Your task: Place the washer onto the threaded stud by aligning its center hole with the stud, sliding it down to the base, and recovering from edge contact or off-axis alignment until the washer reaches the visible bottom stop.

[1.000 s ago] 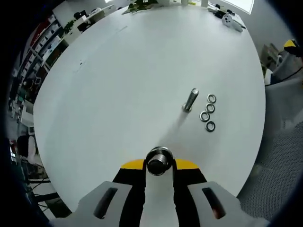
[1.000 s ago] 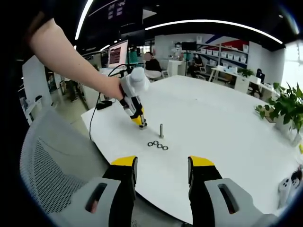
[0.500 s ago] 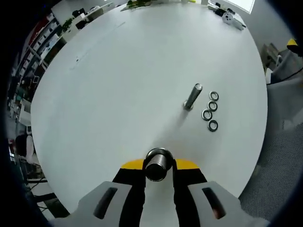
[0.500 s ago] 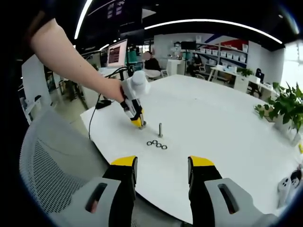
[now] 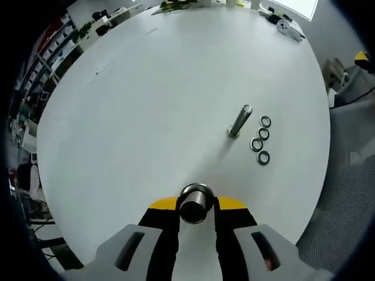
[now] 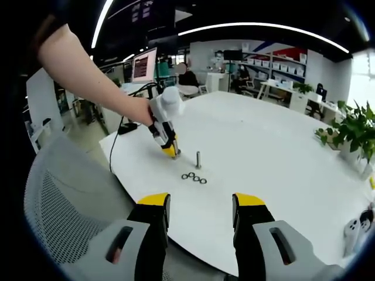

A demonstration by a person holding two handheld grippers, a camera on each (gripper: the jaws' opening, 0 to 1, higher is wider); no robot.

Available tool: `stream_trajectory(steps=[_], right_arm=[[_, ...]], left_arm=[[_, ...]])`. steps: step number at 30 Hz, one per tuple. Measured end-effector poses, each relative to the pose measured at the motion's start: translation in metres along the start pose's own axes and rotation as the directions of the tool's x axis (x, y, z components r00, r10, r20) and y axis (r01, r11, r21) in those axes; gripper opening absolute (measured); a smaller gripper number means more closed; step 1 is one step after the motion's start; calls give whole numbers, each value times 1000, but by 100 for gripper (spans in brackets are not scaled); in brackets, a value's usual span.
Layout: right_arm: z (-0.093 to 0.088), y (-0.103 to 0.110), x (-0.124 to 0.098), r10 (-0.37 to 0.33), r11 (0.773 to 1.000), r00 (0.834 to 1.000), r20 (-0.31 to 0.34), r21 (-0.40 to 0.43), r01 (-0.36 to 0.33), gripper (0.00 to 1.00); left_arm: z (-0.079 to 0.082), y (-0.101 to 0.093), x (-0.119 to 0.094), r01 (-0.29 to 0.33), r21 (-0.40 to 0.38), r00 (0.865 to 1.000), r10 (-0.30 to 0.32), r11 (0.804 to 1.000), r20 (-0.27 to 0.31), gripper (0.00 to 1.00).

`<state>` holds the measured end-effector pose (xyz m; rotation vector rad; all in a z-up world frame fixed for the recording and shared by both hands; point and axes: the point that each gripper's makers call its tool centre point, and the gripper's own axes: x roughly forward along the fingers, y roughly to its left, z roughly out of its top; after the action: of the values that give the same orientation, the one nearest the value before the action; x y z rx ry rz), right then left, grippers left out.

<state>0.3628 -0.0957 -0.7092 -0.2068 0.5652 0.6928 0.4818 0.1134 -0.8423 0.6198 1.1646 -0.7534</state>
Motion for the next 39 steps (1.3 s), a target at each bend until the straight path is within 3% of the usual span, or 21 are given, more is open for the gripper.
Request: stream_trajectory(steps=[5, 14, 19, 24, 25, 26, 31, 33, 35, 39], right_arm=[[0, 1, 0, 5, 1000, 1000, -1, -3, -5, 45], [2, 6, 1, 30, 1000, 1000, 4, -11, -30, 45], [2, 9, 2, 42, 999, 999, 5, -18, -42, 45], [3, 10, 1, 51, 999, 999, 8, -21, -50, 45], [3, 11, 1, 52, 998, 999, 7, -21, -52, 45], [3, 11, 1, 54, 998, 998, 8, -21, -54, 45], [2, 14, 2, 68, 997, 998, 2, -29, -67, 45], [2, 15, 2, 70, 997, 998, 2, -25, -70, 45], [2, 15, 2, 74, 997, 997, 1, -28, -74, 44], [1, 18, 3, 83, 996, 997, -4, -36, -83, 44]], left_arm=[[-3, 0, -5, -17, -1, 1000, 17, 1000, 6, 22], [-14, -3, -24, -28, -75, 999, 31, 997, 42, 21], [-15, -9, -37, -42, -130, 993, 56, 991, 106, 21], [-9, -16, -55, -68, -161, 976, 99, 985, 193, 22], [-7, -17, -58, -74, -177, 970, 112, 981, 214, 22], [-1, -17, -64, -85, -205, 954, 139, 975, 266, 22], [-5, -28, -74, -82, -226, 939, 151, 971, 309, 22], [-6, -32, -79, -71, -255, 930, 156, 964, 334, 22], [-4, -37, -85, -34, -295, 910, 152, 955, 387, 22], [-11, -47, -96, -18, -304, 894, 151, 952, 421, 23]])
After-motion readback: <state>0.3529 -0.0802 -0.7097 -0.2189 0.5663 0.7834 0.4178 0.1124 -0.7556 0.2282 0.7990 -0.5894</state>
